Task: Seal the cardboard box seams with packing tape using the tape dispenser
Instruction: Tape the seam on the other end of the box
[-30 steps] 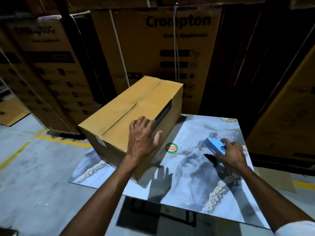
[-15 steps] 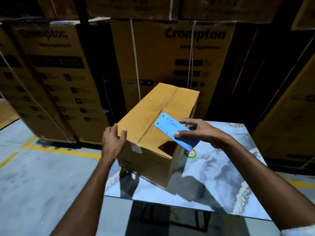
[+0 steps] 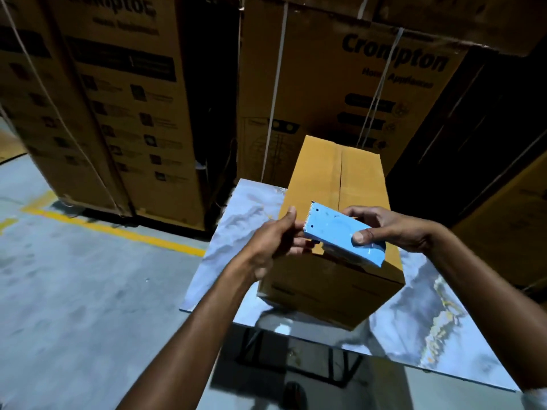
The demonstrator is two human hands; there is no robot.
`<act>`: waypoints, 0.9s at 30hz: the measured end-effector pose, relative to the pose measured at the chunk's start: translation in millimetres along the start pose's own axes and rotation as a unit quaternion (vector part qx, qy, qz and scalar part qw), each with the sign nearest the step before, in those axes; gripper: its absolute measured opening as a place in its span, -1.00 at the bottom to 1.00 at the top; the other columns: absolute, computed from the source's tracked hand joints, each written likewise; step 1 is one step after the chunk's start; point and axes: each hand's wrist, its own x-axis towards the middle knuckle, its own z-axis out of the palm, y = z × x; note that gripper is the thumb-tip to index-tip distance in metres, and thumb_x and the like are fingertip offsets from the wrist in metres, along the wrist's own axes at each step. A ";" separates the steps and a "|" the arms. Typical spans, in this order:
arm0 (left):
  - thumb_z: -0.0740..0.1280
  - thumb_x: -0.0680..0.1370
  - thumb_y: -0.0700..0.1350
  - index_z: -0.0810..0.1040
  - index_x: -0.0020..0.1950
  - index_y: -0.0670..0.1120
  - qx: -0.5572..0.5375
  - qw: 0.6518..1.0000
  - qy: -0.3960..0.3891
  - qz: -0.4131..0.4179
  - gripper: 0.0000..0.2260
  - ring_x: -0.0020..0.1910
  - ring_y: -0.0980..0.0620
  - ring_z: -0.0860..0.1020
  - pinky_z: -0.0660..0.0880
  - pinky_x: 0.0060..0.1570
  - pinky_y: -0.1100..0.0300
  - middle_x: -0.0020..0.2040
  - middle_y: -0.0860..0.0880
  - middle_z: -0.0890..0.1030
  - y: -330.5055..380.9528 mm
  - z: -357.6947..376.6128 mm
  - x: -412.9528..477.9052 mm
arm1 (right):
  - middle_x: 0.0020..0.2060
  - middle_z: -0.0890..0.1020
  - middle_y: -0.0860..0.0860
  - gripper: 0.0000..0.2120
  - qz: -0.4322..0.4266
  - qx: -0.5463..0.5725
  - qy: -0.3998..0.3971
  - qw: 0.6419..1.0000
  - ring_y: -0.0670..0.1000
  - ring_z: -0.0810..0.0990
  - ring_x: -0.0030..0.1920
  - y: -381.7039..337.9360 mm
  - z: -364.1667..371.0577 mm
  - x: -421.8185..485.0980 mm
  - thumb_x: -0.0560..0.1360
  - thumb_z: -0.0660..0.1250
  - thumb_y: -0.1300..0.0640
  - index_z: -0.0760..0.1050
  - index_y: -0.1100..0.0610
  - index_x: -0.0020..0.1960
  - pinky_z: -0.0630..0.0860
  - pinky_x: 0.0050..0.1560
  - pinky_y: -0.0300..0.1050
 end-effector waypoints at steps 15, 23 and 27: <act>0.42 0.59 -0.16 0.64 0.08 -0.21 -0.129 0.986 0.099 -0.047 -0.87 -0.40 0.10 0.61 0.44 -0.44 0.27 -0.23 -0.06 0.74 -3.9 13.8 12.9 | 0.09 0.70 0.09 -0.39 0.035 -0.039 -0.033 0.998 0.12 0.68 0.04 -4.7 -5.4 11.4 0.34 0.54 -0.09 0.44 0.06 0.30 0.65 0.07 0.04; 0.49 0.55 -0.12 0.65 -0.10 -0.22 -0.091 0.979 0.185 0.003 -0.83 -0.50 0.11 0.49 0.37 -0.50 0.29 -0.31 -0.09 0.71 -11.6 17.5 26.4 | 0.08 0.69 -0.03 -0.36 0.026 -0.068 0.011 0.997 -0.01 0.67 0.04 6.4 0.4 12.9 0.29 0.46 -0.33 0.46 -0.03 0.26 0.59 -0.01 -0.19; 0.48 0.57 -0.10 0.64 -0.16 -0.17 -0.075 0.972 0.221 0.028 -0.83 -0.37 0.12 0.59 0.44 -0.42 0.29 -0.25 -0.05 0.74 -13.8 17.7 33.7 | 0.23 0.56 -0.25 -0.40 -0.059 -0.195 0.110 0.973 -0.27 0.55 0.18 10.4 8.6 9.2 0.41 0.31 -0.45 0.38 -0.20 0.35 0.57 0.11 -0.23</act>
